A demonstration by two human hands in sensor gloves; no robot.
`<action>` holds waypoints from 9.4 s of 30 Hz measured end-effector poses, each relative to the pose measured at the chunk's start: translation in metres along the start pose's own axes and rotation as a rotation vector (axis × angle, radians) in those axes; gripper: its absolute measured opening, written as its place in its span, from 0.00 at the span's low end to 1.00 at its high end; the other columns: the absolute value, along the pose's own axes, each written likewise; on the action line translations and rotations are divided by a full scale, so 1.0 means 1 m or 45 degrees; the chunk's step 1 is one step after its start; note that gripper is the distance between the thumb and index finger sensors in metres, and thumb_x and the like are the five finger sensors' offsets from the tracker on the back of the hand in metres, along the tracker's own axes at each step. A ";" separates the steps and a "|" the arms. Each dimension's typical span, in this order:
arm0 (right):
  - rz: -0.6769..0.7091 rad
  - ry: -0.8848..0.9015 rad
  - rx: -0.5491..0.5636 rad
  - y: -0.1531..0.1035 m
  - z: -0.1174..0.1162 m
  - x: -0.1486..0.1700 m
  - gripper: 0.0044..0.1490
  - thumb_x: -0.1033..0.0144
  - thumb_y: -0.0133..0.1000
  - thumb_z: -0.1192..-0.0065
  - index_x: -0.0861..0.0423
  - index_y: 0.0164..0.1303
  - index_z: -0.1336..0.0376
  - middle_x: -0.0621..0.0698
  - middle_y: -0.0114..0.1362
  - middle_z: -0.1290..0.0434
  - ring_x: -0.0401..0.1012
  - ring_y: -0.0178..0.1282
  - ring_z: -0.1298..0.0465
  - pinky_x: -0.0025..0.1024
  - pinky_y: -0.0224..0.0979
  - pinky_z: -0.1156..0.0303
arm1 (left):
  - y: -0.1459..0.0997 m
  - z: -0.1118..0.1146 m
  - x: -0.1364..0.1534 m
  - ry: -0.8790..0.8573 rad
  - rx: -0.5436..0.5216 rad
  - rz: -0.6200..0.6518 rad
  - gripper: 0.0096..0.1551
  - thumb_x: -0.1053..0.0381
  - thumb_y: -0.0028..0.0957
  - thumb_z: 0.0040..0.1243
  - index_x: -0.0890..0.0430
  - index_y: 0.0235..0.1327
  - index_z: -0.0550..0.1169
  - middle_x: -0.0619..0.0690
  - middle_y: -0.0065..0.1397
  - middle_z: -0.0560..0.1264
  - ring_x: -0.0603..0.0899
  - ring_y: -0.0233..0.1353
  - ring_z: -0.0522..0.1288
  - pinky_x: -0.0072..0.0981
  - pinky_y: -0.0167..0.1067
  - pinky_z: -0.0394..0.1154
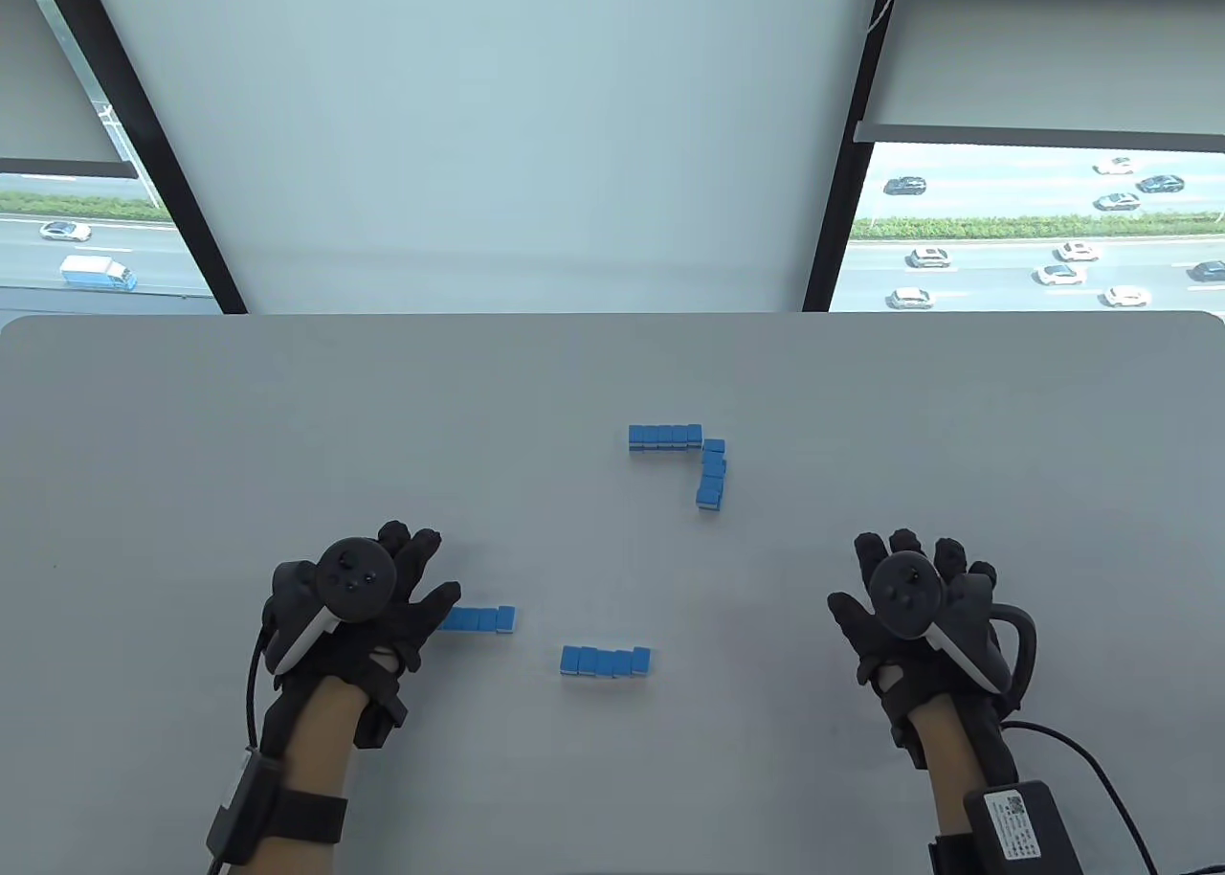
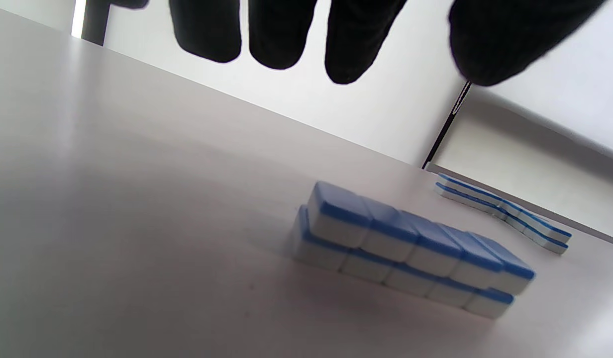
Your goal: Build mahjong tile wall
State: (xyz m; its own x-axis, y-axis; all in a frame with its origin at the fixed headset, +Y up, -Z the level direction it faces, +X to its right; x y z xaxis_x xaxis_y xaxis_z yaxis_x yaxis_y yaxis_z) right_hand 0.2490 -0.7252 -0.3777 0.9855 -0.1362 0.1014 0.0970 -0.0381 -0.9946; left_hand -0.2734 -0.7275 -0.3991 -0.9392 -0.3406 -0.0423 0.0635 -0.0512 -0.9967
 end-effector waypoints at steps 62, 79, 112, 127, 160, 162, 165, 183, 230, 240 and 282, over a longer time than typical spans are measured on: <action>0.042 0.014 -0.081 -0.005 -0.007 -0.015 0.53 0.31 0.50 0.45 0.44 0.81 0.57 0.52 0.86 0.57 0.67 0.81 0.57 0.69 0.74 0.63 | 0.006 0.061 -0.058 0.193 0.197 -0.568 0.57 0.28 0.46 0.66 0.50 0.81 0.54 0.58 0.84 0.51 0.76 0.74 0.65 0.75 0.61 0.70; 0.025 0.007 -0.094 -0.004 -0.008 -0.012 0.53 0.32 0.50 0.45 0.45 0.81 0.55 0.53 0.86 0.56 0.69 0.80 0.57 0.69 0.74 0.63 | 0.022 0.066 -0.071 0.303 0.295 -0.541 0.64 0.33 0.47 0.70 0.52 0.78 0.42 0.62 0.82 0.43 0.83 0.70 0.67 0.65 0.55 0.80; -0.029 0.004 -0.117 -0.005 -0.012 -0.003 0.54 0.32 0.50 0.45 0.46 0.81 0.56 0.53 0.86 0.56 0.69 0.80 0.57 0.69 0.73 0.63 | 0.136 0.097 -0.172 0.334 0.410 -0.516 0.74 0.31 0.45 0.71 0.46 0.69 0.28 0.61 0.80 0.33 0.81 0.70 0.68 0.64 0.57 0.80; -0.023 -0.002 -0.122 -0.005 -0.012 -0.004 0.54 0.31 0.50 0.46 0.46 0.81 0.57 0.53 0.86 0.56 0.69 0.80 0.57 0.69 0.73 0.63 | 0.149 0.123 -0.241 0.360 0.429 -0.482 0.73 0.30 0.44 0.70 0.47 0.71 0.30 0.62 0.80 0.35 0.80 0.69 0.69 0.63 0.56 0.80; -0.024 0.024 -0.124 -0.003 -0.013 -0.002 0.54 0.32 0.50 0.45 0.47 0.81 0.57 0.54 0.86 0.57 0.69 0.80 0.57 0.69 0.74 0.64 | 0.144 0.116 -0.237 0.168 0.552 -0.424 0.73 0.22 0.39 0.64 0.49 0.73 0.33 0.63 0.80 0.36 0.78 0.72 0.66 0.65 0.59 0.77; -0.024 0.028 -0.121 -0.003 -0.013 -0.001 0.54 0.32 0.50 0.45 0.47 0.81 0.57 0.54 0.86 0.57 0.69 0.80 0.57 0.69 0.73 0.63 | 0.142 0.113 -0.233 0.108 0.563 -0.417 0.73 0.22 0.39 0.64 0.50 0.73 0.32 0.64 0.79 0.35 0.78 0.72 0.65 0.66 0.60 0.76; -0.023 0.043 -0.118 -0.003 -0.012 -0.001 0.55 0.32 0.50 0.45 0.48 0.81 0.59 0.55 0.86 0.57 0.69 0.80 0.57 0.69 0.73 0.63 | 0.135 0.099 -0.231 0.182 0.517 -0.390 0.72 0.23 0.40 0.63 0.50 0.73 0.33 0.64 0.79 0.34 0.78 0.75 0.60 0.70 0.63 0.71; 0.004 0.063 -0.123 -0.002 -0.014 -0.003 0.55 0.32 0.51 0.46 0.48 0.81 0.59 0.55 0.86 0.58 0.69 0.80 0.58 0.69 0.74 0.64 | 0.028 0.048 -0.190 0.186 0.420 -0.243 0.56 0.26 0.43 0.62 0.49 0.80 0.56 0.58 0.83 0.56 0.75 0.76 0.64 0.71 0.65 0.67; 0.022 0.089 -0.167 -0.002 -0.019 -0.010 0.56 0.32 0.51 0.45 0.49 0.81 0.60 0.56 0.86 0.59 0.70 0.80 0.58 0.69 0.73 0.64 | 0.000 0.118 -0.186 0.388 0.648 -0.581 0.61 0.25 0.45 0.63 0.50 0.80 0.48 0.61 0.83 0.48 0.76 0.71 0.68 0.69 0.58 0.76; 0.023 0.092 -0.168 -0.001 -0.019 -0.010 0.56 0.32 0.51 0.45 0.49 0.81 0.60 0.56 0.86 0.59 0.69 0.80 0.58 0.69 0.73 0.64 | 0.005 0.124 -0.191 0.446 0.680 -0.580 0.61 0.27 0.46 0.64 0.52 0.80 0.48 0.61 0.82 0.45 0.78 0.70 0.68 0.66 0.58 0.76; -0.022 0.046 -0.143 0.001 -0.020 0.003 0.56 0.33 0.51 0.45 0.49 0.81 0.59 0.55 0.86 0.59 0.69 0.80 0.58 0.69 0.73 0.65 | 0.126 0.094 -0.150 0.676 0.637 0.282 0.73 0.31 0.38 0.73 0.51 0.73 0.36 0.60 0.81 0.37 0.74 0.72 0.69 0.62 0.62 0.76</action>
State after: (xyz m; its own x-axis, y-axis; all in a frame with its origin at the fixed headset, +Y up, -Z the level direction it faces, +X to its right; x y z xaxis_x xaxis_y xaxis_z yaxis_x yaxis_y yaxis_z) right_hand 0.2497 -0.7456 -0.3778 0.9779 -0.1703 0.1210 0.0955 -0.1508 -0.9839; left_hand -0.0929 -0.7717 -0.5120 -0.9149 0.0987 -0.3913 0.2955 -0.4967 -0.8161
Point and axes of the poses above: the tracker on the back of each hand, its own x axis roughly to the little-finger side, its own y axis roughly from the wrist to the fingertips, z = x × y, the point moved 5 cm from there along y, roughly from the wrist to the fingertips
